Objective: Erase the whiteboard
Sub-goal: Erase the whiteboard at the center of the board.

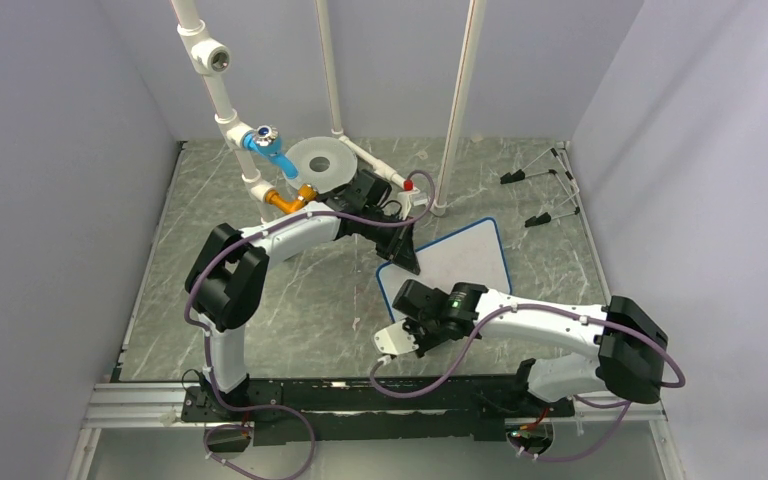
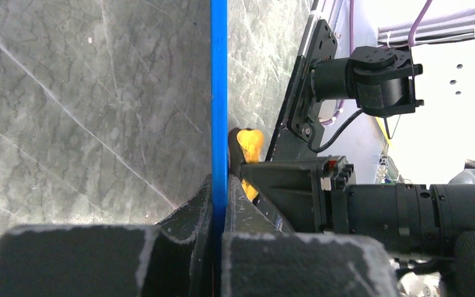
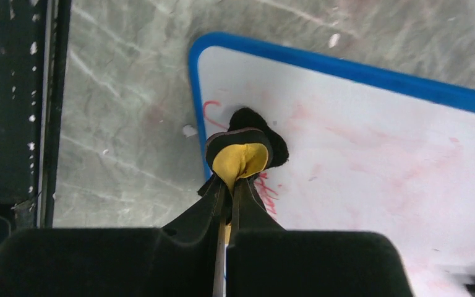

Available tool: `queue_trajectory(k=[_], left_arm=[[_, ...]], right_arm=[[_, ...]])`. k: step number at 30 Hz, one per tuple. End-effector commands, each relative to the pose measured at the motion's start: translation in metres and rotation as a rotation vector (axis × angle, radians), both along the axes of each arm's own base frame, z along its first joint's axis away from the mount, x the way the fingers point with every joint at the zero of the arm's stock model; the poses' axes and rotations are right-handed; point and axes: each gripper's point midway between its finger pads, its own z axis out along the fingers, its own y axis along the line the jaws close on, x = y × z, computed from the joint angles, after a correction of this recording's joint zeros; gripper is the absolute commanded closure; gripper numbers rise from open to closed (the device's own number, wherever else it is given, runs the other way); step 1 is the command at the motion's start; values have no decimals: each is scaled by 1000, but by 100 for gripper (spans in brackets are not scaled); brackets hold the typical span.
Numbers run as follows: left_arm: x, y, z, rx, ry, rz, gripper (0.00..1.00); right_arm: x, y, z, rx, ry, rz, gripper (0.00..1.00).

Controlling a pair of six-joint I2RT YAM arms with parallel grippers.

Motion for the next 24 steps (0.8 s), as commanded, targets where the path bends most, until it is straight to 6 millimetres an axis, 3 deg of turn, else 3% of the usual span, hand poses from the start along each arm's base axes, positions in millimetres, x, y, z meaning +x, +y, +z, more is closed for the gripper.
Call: queue_trajectory(k=[1,5,14,18,21,24], left_arm=[[-11,-9,41,-103,-40,-62,100],[-10,-9,41,-103,-36,-59,100],[-11,-10,42,-106,-36,-58,100],[-12,-9,41,-104,-34,-61,100],[-12,-9,39,-105,-33,-62,100],[-13,-9,38,-104,-31,-66,100]], right_arm=[[-8,-27,-11,-112,30,26,100],[-9,-24,-13,-109,40,30,100],[-9,38,-7,10,-6,97,100],[3,53,4,56,-77,60,100],[17,53,15,96,-139,12,100],[49,44,34,143,-229,-114,100]])
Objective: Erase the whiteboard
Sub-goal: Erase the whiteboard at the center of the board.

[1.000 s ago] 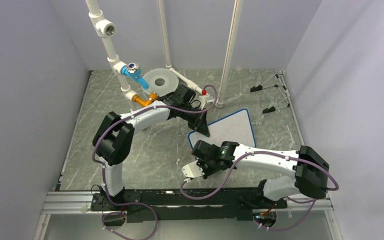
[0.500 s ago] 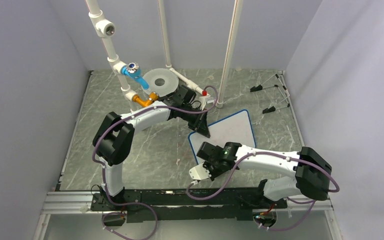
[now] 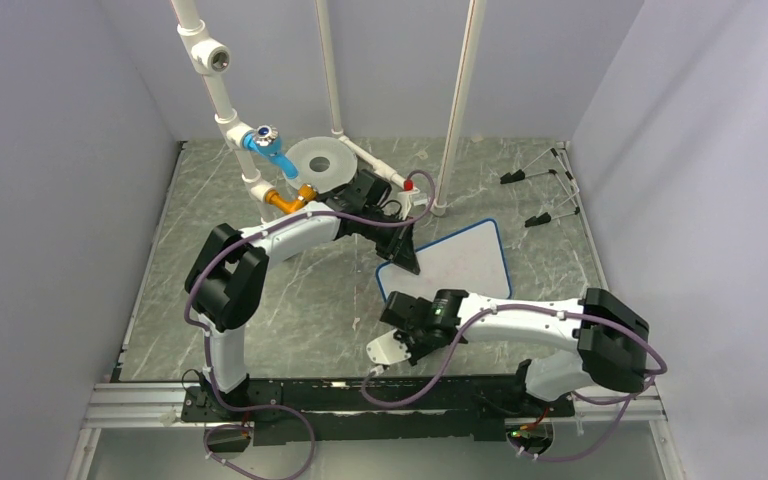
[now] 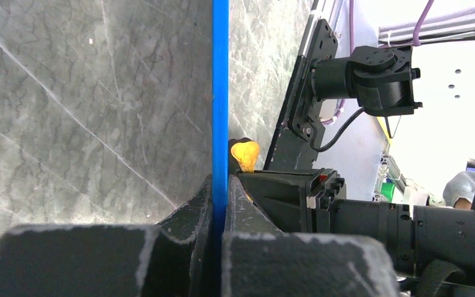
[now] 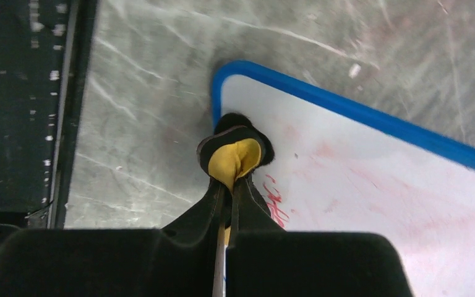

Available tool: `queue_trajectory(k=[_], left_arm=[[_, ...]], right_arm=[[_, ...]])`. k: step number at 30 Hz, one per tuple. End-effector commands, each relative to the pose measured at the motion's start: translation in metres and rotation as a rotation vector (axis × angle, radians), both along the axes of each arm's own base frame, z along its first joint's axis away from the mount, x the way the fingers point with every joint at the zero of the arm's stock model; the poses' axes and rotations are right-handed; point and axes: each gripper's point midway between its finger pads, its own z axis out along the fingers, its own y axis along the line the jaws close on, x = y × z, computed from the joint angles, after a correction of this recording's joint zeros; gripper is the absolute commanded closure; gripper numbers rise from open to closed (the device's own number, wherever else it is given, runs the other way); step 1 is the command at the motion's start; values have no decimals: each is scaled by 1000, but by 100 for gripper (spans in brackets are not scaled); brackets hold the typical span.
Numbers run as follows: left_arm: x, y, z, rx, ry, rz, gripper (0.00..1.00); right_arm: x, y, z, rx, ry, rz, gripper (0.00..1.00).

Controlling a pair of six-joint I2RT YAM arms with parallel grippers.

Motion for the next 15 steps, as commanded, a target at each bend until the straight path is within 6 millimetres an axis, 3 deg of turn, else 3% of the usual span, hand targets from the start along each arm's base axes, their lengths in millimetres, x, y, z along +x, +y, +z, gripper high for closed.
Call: queue_trajectory(k=[1,4,6,9,11,15], left_arm=[[-10,-9,38,-106,-32,-60,100],[-10,-8,38,-105,-33,-64,100],[-10,-9,39,-102,-33,-67,100],[-8,-9,41,-102,-38,-65,100],[-8,-9,41,-105,-40,-63,100],[-8,-8,41,-102,-39,-59,100]], right_arm=[[77,36,59,275,-270,-200,100],[87,30,77,334,-267,-245,100],[79,26,70,303,-241,-214,100],[55,23,46,230,-160,-120,100],[28,22,30,180,-68,-24,100],[-7,17,9,92,54,85,100]])
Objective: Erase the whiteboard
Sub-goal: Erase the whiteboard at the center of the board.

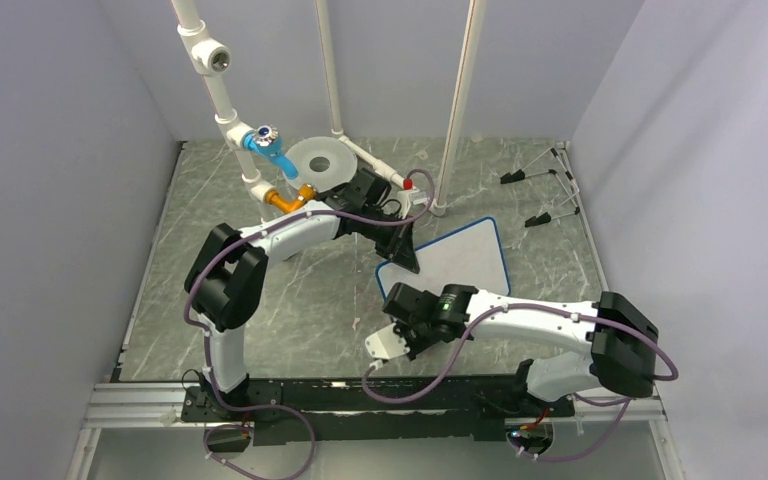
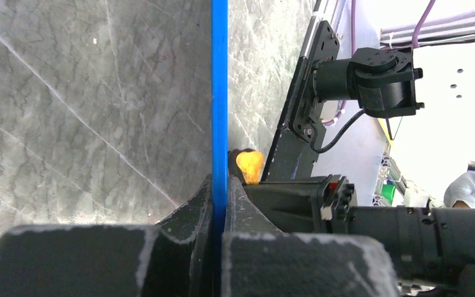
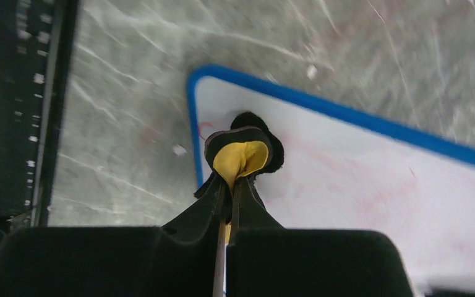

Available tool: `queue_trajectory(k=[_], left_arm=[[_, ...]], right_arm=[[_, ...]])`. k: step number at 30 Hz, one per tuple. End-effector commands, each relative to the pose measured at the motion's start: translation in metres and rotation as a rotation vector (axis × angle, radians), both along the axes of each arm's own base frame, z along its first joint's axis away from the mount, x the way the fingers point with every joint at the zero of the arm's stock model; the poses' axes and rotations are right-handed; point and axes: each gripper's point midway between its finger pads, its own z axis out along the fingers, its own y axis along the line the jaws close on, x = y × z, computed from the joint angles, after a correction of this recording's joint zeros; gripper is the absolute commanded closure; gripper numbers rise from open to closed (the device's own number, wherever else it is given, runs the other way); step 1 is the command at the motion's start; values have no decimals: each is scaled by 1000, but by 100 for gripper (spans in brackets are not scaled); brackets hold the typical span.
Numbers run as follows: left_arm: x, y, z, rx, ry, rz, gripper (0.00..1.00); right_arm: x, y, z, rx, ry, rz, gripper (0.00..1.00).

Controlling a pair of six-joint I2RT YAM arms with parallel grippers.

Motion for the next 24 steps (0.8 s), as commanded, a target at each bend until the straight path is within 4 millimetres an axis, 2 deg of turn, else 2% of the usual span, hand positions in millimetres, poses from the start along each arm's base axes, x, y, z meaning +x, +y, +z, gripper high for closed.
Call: queue_trajectory(k=[1,6,13,17,20,24], left_arm=[[-13,-10,39,-104,-29,-73,100],[-13,-10,41,-106,-32,-75,100],[-13,-9,39,-103,-32,-75,100],[-13,-9,39,-102,-33,-75,100],[-13,-9,39,-100,-32,-74,100],[-12,-10,39,-99,-30,-73,100]], right_arm=[[-25,6,-15,-33,84,128,100],[-24,0,-19,-65,72,123,100],[-16,-35,-25,-157,26,88,100],[-6,-48,-22,-173,1,43,100],[4,-51,-16,-154,-15,2,100],[3,-37,-14,-104,-2,10,100]])
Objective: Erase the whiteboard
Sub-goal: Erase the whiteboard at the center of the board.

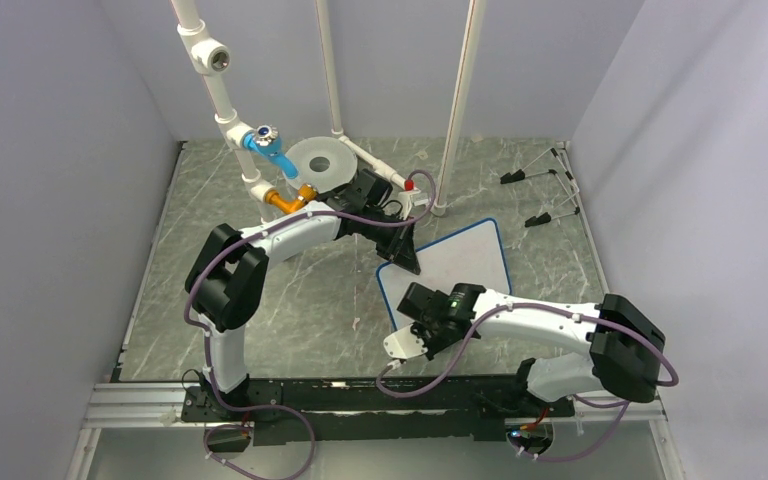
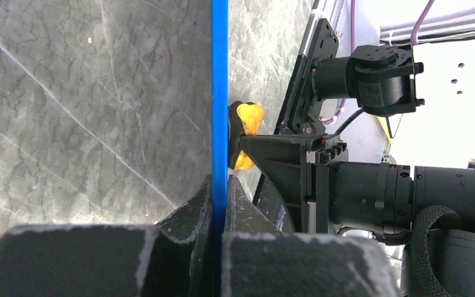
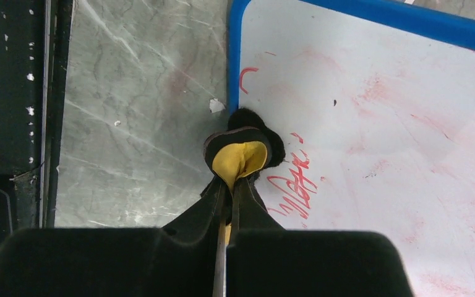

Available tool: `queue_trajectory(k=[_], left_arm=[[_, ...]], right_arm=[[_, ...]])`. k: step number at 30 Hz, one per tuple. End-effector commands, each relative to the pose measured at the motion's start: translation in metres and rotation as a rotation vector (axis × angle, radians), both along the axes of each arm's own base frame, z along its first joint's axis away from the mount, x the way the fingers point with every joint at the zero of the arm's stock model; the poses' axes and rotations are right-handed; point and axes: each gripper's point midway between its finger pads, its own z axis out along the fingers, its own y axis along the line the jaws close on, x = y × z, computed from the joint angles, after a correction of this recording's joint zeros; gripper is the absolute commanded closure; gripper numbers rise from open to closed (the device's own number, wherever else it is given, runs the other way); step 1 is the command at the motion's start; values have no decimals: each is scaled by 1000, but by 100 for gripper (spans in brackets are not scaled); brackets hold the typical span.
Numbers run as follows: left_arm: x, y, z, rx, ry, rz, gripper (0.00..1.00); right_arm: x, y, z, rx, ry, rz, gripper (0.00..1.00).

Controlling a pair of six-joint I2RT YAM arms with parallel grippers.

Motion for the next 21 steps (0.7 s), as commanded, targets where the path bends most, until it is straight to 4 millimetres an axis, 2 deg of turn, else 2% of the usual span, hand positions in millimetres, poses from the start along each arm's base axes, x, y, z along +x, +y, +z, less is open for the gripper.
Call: queue_trajectory(k=[1,8,12,17,21], left_arm=[[-7,-8,39,-103,-32,-63,100],[-8,-8,38,-100,-28,-62,100],[-8,-9,38,-103,-28,-62,100],[-9,-8,39,-106,-33,-64,100],[-9,-6,38,-103,-33,-65,100]], right_arm=[[7,17,10,54,-34,19,100],[-7,65,11,120,-4,100,100],[-10,84,15,144,-8,109,100],[-9,75,12,125,-18,99,100],[-6,44,5,41,-20,70,100]])
